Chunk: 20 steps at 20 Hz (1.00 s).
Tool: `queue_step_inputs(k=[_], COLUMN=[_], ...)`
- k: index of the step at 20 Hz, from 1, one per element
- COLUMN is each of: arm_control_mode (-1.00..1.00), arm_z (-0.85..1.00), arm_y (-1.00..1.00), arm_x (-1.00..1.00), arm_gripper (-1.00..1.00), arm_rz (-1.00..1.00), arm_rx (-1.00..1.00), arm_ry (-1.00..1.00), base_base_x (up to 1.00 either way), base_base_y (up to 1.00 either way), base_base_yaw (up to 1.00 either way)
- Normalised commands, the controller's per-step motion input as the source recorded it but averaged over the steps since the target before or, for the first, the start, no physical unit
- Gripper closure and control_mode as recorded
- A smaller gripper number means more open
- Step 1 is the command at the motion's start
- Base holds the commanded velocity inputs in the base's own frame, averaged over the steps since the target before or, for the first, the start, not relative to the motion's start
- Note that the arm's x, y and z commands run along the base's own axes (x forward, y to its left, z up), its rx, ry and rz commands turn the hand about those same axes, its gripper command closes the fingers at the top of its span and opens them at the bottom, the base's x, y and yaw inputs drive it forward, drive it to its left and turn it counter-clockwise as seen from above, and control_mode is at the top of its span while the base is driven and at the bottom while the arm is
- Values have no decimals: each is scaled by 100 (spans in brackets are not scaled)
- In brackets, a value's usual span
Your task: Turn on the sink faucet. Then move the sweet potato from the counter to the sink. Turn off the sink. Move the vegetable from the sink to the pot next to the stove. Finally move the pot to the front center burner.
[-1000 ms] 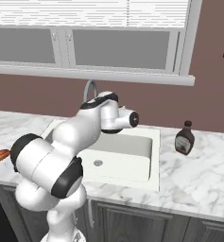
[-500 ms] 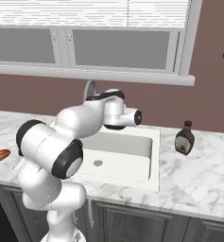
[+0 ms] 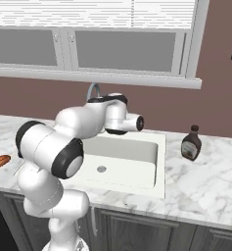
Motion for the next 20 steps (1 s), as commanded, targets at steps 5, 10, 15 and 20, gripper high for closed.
queue_step_inputs(k=[5, 10, 15, 20], arm_control_mode=[-100, -100, -100, -100], arm_z=[-5, -4, -4, -2], arm_y=[15, 0, -1, -5], arm_x=[26, 35, 26, 9], arm_gripper=[-100, -100, -100, -100], arm_rz=[0, 0, 0, 0], arm_rx=[0, 0, 0, 3], arm_ry=[-4, 0, 0, 0], base_base_x=[0, 0, 0, 0], base_base_y=[0, 0, 0, 0], base_base_yaw=[0, 0, 0, 0])
